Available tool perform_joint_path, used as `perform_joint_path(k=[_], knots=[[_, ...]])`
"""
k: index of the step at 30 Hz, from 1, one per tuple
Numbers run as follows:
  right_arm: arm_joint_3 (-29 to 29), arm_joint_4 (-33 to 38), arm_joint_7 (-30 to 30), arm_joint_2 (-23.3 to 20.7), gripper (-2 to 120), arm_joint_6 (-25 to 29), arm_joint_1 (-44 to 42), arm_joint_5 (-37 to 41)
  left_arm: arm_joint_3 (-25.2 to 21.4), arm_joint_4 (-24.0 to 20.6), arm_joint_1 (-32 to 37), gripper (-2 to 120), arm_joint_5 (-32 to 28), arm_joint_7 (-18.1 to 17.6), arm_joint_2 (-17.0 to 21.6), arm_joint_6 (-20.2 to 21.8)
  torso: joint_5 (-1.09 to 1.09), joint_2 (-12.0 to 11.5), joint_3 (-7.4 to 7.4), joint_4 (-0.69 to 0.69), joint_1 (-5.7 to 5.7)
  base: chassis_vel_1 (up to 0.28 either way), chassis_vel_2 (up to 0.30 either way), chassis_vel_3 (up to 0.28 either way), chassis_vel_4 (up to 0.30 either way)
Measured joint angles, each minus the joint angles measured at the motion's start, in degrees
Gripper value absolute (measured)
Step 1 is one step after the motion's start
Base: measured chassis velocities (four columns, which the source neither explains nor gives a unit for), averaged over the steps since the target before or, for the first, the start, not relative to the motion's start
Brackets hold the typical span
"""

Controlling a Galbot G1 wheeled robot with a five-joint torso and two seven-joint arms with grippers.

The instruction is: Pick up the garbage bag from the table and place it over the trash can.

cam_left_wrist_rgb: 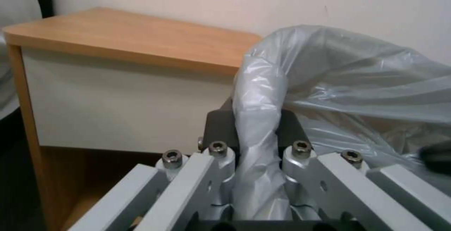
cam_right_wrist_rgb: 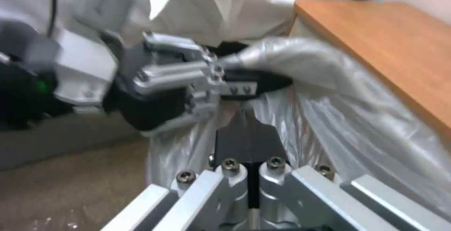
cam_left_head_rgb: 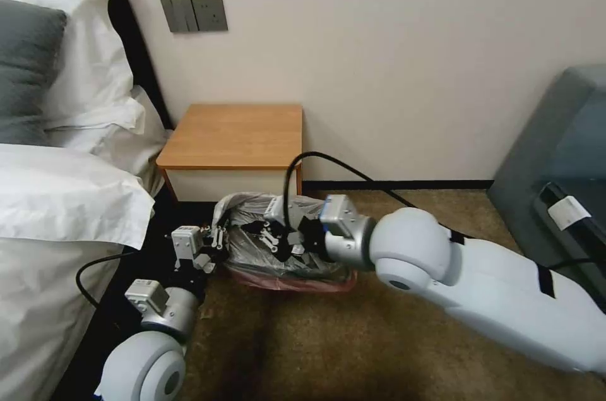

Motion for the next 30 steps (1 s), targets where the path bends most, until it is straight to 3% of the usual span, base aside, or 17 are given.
perform_joint_path(k=[30], knots=[[-0.82,-13.15,-5.05,2.55,0,0.81,-2.66,-10.26,-0.27,-1.72,-0.36,8,-4.25,-0.15,-0.98,1.71,0.00,0.00,0.00,-0.01,0.00,0.000,0.000,0.000,0.000]])
